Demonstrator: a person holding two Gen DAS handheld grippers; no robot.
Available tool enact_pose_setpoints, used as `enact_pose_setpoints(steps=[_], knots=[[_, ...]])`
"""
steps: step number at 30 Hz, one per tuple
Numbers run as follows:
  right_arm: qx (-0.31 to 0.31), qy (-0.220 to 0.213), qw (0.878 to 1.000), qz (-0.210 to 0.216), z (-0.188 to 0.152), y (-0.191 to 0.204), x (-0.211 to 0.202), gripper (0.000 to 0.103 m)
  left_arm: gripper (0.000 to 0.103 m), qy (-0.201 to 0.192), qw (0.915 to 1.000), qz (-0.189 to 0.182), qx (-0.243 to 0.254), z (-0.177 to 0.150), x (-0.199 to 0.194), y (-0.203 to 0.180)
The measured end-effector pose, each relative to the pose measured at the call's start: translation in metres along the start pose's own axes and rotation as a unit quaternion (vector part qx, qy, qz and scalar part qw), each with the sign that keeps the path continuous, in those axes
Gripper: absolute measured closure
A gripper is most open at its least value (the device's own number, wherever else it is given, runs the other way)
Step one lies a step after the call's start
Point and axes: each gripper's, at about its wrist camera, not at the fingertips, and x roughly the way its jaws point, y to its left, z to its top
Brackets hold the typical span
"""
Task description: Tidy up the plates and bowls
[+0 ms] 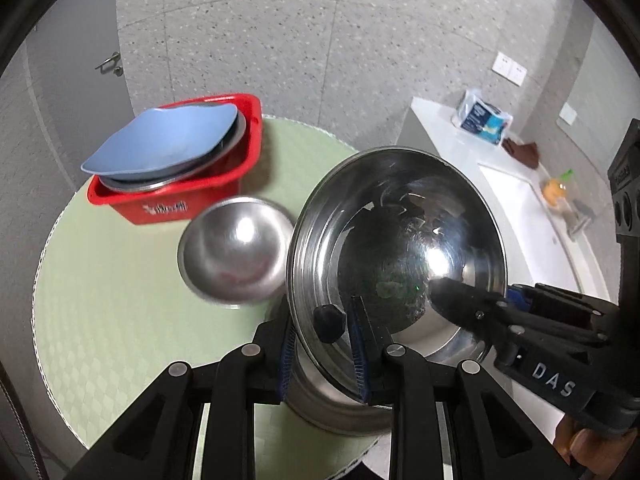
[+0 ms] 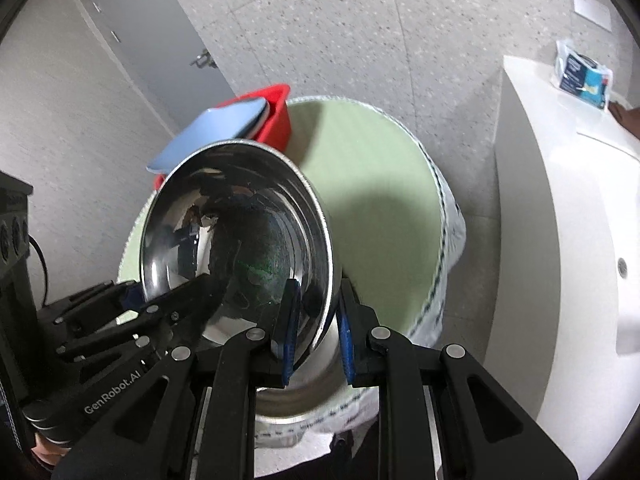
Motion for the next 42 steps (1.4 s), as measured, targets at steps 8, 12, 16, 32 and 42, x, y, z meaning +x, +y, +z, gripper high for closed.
enact_pose_setpoints(steps=[8, 12, 16, 32, 42], knots=[[0.005, 0.017, 0.999, -0.039, -0.026, 0.002, 0.01, 0.085, 0.081, 0.034, 0.9993, -0.006, 0.014, -0.016, 0.014, -0.002], [-0.001, 0.018, 0.998, -0.057, -0.031, 0.005, 0.012, 0.085, 0.079, 0.049, 0.9987, -0.007, 0.012, -0.018, 0.023, 0.0], [-0.012, 0.015, 0.997, -0.075, -0.036, 0.012, 0.014, 0.084, 0.079, 0.048, 0.9987, -0.01, 0.009, -0.015, 0.022, 0.006], [-0.006, 0.017, 0.996, -0.085, -0.041, 0.02, 0.007, 0.079, 0.066, 0.051, 0.9981, -0.031, 0.013, -0.02, 0.016, 0.002], [0.009, 0.017, 0.996, -0.091, -0.045, 0.014, 0.007, 0.074, 0.053, 0.04, 0.9985, -0.037, 0.0, -0.023, 0.006, 0.006]])
